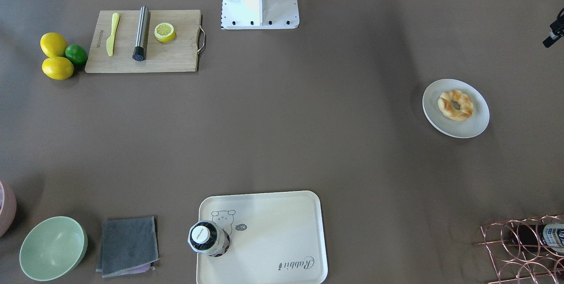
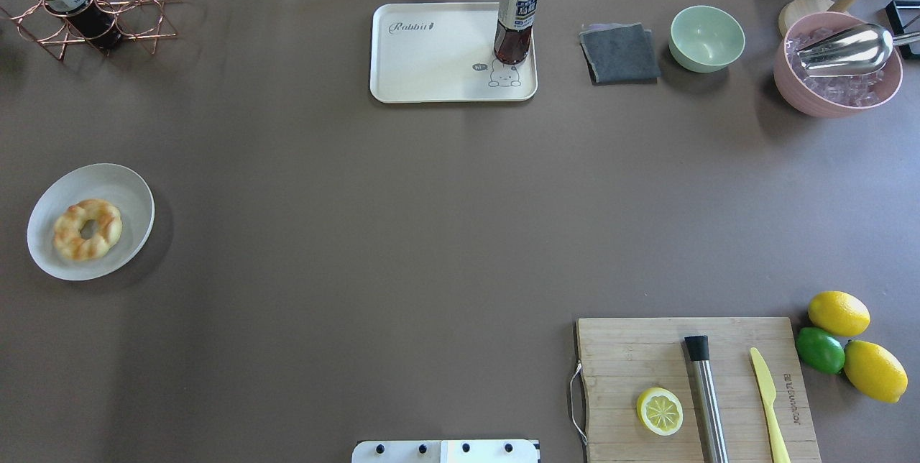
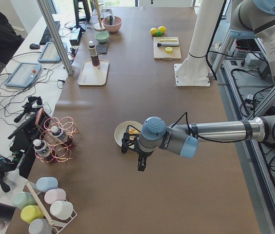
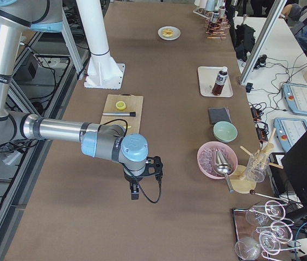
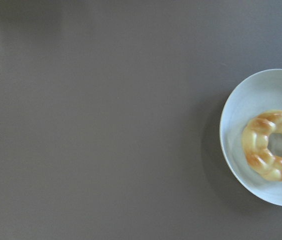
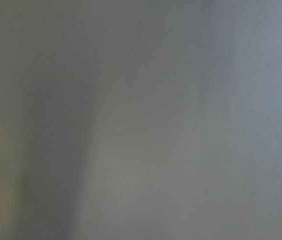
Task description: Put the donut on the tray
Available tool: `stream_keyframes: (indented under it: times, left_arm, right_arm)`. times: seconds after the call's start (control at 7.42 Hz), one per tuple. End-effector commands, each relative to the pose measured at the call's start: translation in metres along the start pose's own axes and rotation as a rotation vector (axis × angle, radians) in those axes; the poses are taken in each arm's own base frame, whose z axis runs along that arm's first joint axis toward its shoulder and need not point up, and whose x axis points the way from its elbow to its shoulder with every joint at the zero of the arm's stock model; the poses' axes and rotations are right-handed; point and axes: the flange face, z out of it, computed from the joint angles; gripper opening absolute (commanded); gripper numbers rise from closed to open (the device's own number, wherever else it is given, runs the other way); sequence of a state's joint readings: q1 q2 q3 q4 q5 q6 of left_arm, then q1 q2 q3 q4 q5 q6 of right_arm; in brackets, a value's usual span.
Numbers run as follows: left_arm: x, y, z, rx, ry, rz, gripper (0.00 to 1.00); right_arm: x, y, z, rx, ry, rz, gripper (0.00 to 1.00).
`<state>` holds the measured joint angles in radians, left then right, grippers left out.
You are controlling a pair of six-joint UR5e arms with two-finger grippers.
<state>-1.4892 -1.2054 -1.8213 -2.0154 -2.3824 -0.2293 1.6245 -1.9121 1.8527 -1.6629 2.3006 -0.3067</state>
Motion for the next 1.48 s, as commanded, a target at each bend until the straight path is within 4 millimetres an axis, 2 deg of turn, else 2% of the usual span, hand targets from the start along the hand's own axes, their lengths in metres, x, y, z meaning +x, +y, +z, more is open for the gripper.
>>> stream_keyframes:
  times: [0.0, 0.4, 0.54, 0.94, 1.08, 1.21, 1.35]
  left_arm:
    - [-0.001, -0.014, 0.011, 0.003, -0.072, 0.024, 0.98]
    - [0.022, -0.064, 0.036, -0.007, -0.049, 0.065, 0.98]
    - [0.035, -0.08, 0.053, -0.024, -0.042, 0.044, 0.98]
    - [0.054, -0.096, 0.094, -0.064, -0.021, 0.094, 0.98]
    - [0.056, -0.1, 0.115, -0.06, -0.01, 0.113, 0.98]
    - [0.075, -0.099, 0.134, -0.031, -0.023, 0.102, 0.98]
    - [0.084, -0.093, 0.151, -0.032, -0.019, 0.107, 0.98]
  right_arm:
    - [0.001, 0.001, 0.001, -0.004, 0.0, 0.003, 0.99]
    - [0.001, 0.001, 0.001, -0.004, 0.0, 0.005, 0.99]
    - [0.001, 0.001, 0.001, -0.004, 0.0, 0.003, 0.99]
    - [0.001, 0.0, 0.001, -0.004, 0.0, 0.001, 0.99]
    - [0.001, 0.0, 0.004, -0.009, -0.002, 0.002, 0.99]
    - [0.001, 0.0, 0.003, -0.008, -0.002, 0.001, 0.99]
    - [0.001, 0.001, 0.004, -0.009, -0.002, 0.002, 0.99]
